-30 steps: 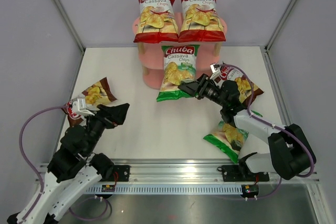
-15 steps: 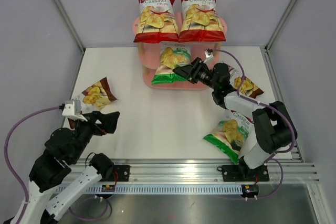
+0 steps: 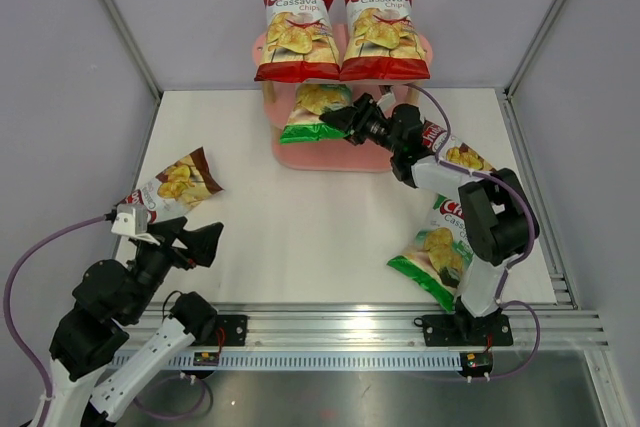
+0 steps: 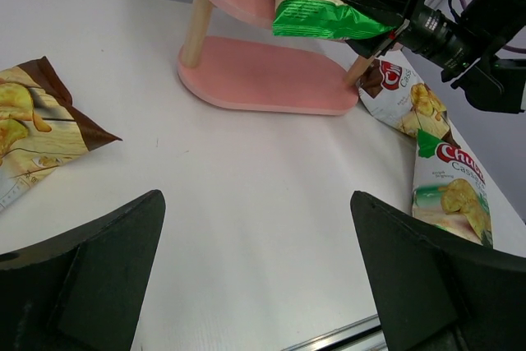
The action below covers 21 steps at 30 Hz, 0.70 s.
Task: Place and organize the chips bags onto the shelf
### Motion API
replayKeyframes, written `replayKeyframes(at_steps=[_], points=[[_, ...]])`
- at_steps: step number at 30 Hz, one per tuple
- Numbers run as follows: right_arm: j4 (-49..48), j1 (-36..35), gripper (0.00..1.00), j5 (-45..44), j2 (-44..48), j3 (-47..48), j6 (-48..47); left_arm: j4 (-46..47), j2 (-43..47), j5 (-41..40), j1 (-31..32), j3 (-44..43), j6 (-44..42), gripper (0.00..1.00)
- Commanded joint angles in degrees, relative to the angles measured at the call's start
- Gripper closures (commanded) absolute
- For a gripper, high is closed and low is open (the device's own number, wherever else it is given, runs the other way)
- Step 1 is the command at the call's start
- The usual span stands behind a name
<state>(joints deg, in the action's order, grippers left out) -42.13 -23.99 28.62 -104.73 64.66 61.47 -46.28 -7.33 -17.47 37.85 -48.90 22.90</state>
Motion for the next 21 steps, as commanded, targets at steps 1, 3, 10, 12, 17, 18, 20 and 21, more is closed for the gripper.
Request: replayKeyframes(at_steps=[1, 3, 10, 12, 17, 18, 20, 21], points=[[-1.64, -0.09, 0.37, 0.3, -0.65, 3.45, 2.77, 2.95, -0.23, 2.62, 0.21, 0.48, -1.89, 0.01], [0.9, -0.18, 0.25, -0.32, -0.39, 3.45, 2.34, 3.04, -0.14, 2.8, 0.21, 0.57, -1.98, 0.01], [6.7, -0.09, 0.08, -4.01, 4.96, 0.03, -0.21, 3.21, 0.48, 2.97, 0.21, 0.57, -1.98, 0.01], [9.34, -0.09, 0.09, -4.97, 5.93, -0.24, -0.74, 3.22, 0.57, 2.97, 0.21, 0.65, -1.98, 0.01], [15.83, -0.09, 0.14, -9.28, 10.33, -2.52, -2.06, 3.13, 1.09, 2.88, 0.3, 0.65, -1.89, 0.01], [16.46, -0.09, 0.17, -10.68, 11.03, -2.87, -2.67, 3.21, 1.27, 2.97, 0.21, 0.57, -1.89, 0.01], [17.43, -0.01, 0.21, -11.57, 12.7, -3.84, -3.37, 3.21, 1.53, 2.97, 0.21, 0.65, -1.89, 0.01], [17.69, -0.01, 0.26, -12.09, 13.14, -4.02, -3.55, 3.22, 1.53, 2.97, 0.21, 0.74, -1.89, 0.01]])
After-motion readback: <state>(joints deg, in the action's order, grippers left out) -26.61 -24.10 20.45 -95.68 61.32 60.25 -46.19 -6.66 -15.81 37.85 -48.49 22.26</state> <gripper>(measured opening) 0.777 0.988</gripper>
